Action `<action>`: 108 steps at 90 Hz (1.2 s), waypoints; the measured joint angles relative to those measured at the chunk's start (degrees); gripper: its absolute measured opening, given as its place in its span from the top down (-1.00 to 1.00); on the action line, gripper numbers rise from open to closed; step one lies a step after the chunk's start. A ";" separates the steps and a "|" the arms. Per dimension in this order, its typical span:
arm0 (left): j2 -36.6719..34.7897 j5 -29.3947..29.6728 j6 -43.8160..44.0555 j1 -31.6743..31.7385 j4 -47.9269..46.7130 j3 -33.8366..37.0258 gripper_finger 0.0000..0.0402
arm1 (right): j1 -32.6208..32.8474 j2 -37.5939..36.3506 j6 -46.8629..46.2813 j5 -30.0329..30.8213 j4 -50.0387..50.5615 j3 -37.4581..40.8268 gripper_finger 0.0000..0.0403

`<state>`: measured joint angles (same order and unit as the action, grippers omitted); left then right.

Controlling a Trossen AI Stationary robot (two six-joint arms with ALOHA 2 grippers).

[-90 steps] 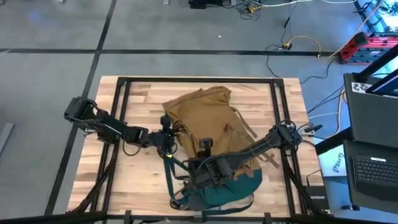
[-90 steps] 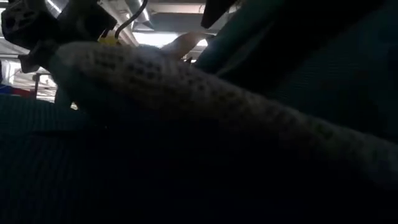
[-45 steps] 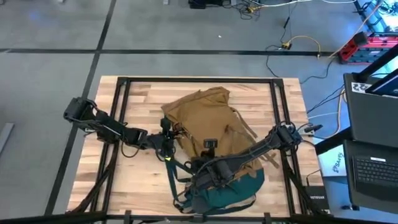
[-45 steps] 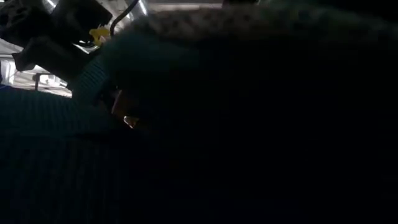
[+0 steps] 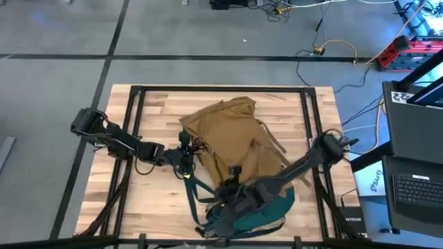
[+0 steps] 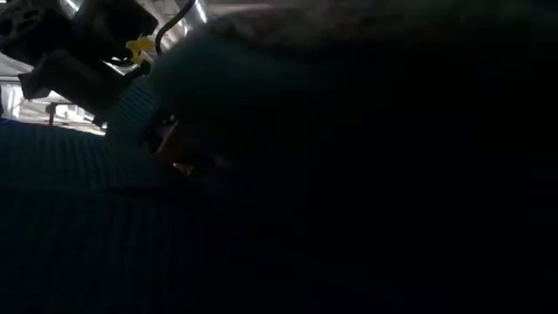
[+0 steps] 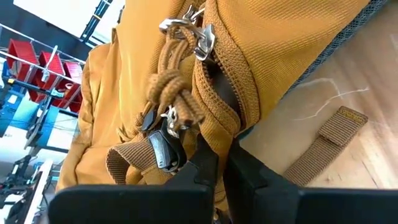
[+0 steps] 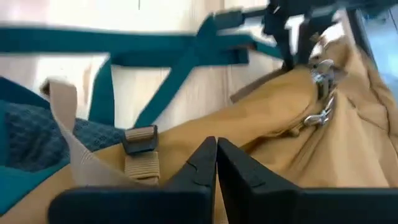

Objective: Unpack backpack
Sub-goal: Open the brown backpack

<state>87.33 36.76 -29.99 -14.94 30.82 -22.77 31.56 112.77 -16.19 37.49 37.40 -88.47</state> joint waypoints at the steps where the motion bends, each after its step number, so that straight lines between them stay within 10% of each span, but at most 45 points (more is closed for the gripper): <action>1: 0.00 -0.03 0.04 0.00 -0.07 -0.01 1.00 | -0.04 -0.82 0.01 0.01 -0.68 0.96 1.00; 35: -0.02 -0.46 1.70 0.04 -2.43 -0.11 1.00 | -1.19 -26.33 -1.47 -1.94 -31.69 35.51 1.00; 85: -0.11 -0.43 12.80 -0.02 -10.72 0.29 1.00 | -1.26 -24.66 -7.03 -14.93 -50.63 52.58 1.00; 108: -0.09 -0.52 19.34 0.02 -11.29 3.50 1.00 | -2.29 -24.74 -5.62 -10.99 -51.73 56.72 1.00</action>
<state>87.24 36.24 -10.65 -14.91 19.53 -19.27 29.27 88.03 -21.81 26.50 -14.33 -31.75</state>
